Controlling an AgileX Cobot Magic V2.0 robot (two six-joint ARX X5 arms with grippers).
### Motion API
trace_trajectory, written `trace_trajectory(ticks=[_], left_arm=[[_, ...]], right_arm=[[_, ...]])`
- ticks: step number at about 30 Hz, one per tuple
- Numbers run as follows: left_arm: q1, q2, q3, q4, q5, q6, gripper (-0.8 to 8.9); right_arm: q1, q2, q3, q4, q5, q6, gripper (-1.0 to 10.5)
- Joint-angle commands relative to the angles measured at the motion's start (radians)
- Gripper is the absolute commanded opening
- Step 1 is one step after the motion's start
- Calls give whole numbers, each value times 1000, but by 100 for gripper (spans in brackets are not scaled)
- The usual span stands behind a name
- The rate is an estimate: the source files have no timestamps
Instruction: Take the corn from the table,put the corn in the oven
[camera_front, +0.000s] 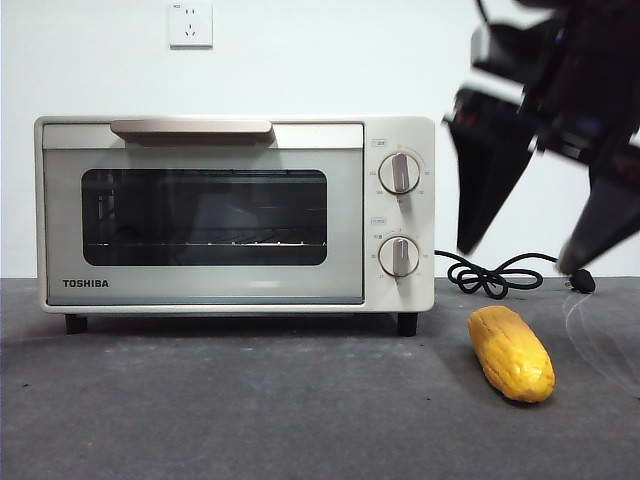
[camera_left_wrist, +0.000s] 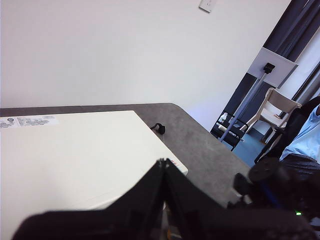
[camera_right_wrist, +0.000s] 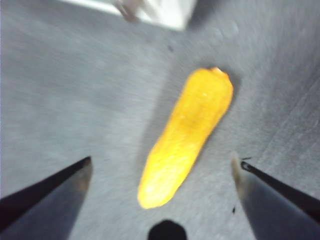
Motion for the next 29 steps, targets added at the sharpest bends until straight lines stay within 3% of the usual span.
trace_trajectory(ticks=[1,16,24,29], left_arm=[[-2,-1,11,4,0,13,-4],[-2,-1,14,2,0,13,-4],[-2,-1,14,-25,0,13,-4],[-2,-1,14,-24,0,13,-4]], right_arm=[[1,53,-1,28,4,8,478],[1,239,-1,97,6,8,456],[0,249,-1,93,50,10,-24],[0,246,2,82,83,11,-12]])
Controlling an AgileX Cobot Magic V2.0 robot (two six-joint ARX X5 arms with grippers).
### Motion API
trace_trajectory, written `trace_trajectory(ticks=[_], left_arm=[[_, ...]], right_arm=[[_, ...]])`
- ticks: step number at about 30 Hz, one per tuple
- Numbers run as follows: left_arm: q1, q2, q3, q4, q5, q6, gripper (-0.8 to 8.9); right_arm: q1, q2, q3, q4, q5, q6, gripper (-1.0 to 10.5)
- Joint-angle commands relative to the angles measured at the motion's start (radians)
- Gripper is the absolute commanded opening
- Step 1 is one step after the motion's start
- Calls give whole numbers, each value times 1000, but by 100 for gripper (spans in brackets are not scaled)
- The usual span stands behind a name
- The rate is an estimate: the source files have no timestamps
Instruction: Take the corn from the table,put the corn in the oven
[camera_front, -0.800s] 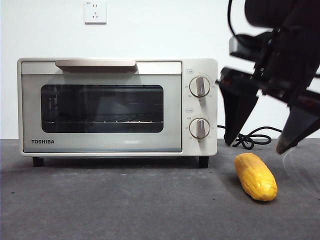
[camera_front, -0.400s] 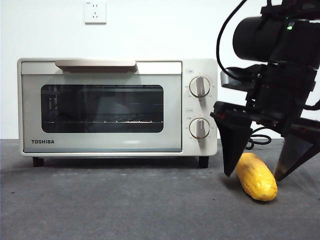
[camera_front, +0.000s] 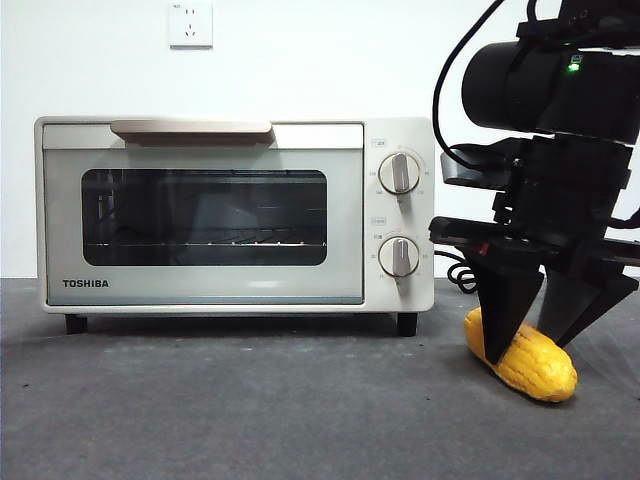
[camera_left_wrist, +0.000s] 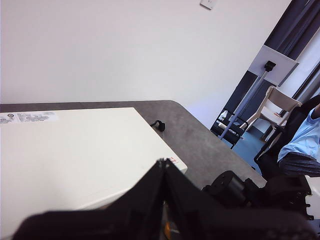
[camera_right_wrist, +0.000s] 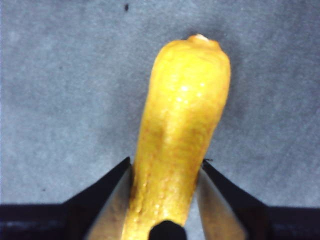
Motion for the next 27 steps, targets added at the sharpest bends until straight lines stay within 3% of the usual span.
trace_trajectory(ticks=[1,8,17,27], left_arm=[[-2,-1,4,3,0,12,-4],[-32,11,4,26,-1,13,-6],[-108,89,8,49,-19,37,-6],[-191,221,8,39,-222,130,-6]], right_arm=[[0,1,3,-14,17,7,-12],[0,-77,5,-51,80,6,-12],[0,-311,5,-130,139,2,-12],[1,-569,6,-150,138,13,-12]])
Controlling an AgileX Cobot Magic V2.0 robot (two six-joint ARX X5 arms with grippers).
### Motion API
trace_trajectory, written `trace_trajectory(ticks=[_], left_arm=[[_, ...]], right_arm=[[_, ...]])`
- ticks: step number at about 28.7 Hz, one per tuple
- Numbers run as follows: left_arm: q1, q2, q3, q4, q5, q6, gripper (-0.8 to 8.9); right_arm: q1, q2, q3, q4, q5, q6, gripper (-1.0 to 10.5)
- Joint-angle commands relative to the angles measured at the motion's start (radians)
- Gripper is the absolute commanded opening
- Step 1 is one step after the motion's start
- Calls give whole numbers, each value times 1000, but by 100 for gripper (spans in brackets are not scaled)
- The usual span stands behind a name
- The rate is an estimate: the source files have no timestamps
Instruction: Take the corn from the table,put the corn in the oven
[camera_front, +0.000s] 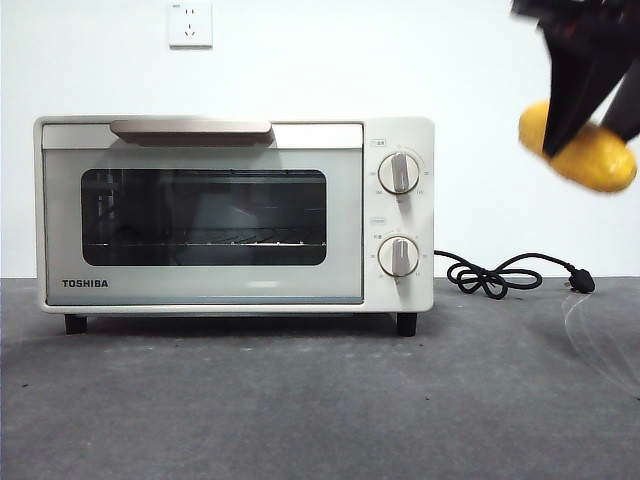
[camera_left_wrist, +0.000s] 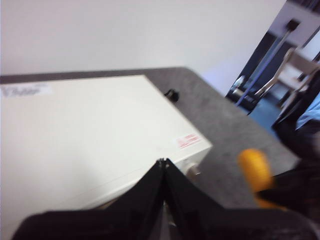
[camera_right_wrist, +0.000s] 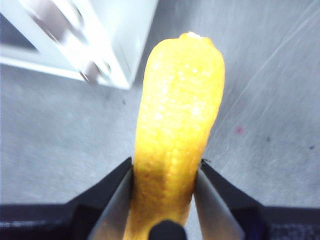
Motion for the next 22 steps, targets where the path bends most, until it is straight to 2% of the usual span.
trace_trajectory(ticks=[1,7,22], left_arm=[[-19,37,3,0,-60,55,-6],[-60,118,3,-10,-182,97,-6],[-77,249,3,-82,-191,127,-6]], right_arm=[[1,-50,4,-19,0,18,-12],[1,-129,13,-59,0,34,-12],[1,-171,15,-97,0,35,-12]])
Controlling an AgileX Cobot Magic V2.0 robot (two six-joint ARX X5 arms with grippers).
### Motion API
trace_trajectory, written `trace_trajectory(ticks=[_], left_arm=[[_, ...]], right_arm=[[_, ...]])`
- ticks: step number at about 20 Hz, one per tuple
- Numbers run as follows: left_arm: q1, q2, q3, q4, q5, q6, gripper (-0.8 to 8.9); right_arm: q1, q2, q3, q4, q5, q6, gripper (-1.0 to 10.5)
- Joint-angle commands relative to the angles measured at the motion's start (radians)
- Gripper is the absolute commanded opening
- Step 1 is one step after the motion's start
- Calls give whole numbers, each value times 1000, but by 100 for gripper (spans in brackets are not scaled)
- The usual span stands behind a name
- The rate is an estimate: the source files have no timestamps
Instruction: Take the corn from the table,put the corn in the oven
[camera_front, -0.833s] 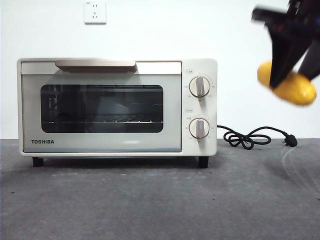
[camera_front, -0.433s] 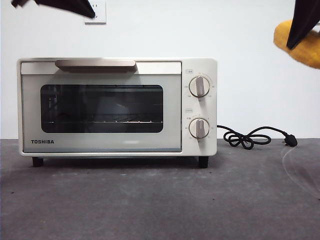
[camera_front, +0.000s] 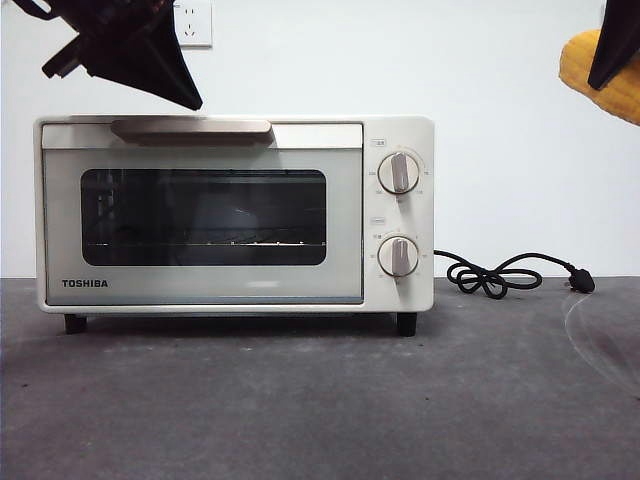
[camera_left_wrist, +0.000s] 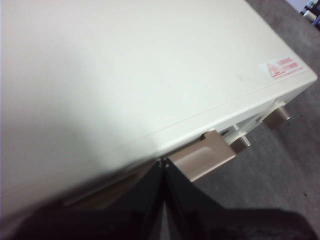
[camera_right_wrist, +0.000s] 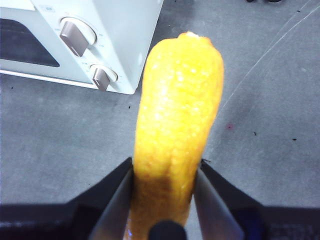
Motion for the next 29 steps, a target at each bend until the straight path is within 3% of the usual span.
trace_trajectory(ticks=[1,4,9,29], left_arm=[[-4,10,3,-11,-2,30,-6],[-4,15,3,-35,-6,45,-6],[-5,30,3,-77,-105,87,-6],[-79,47,3,-320,-94,107,-6]], right_arm=[[1,-2,6,4,0,9,-12],[1,-2,6,5,0,8,-12],[1,-2,6,4,0,8,-12],[1,-2,6,4,-4,7,-11]])
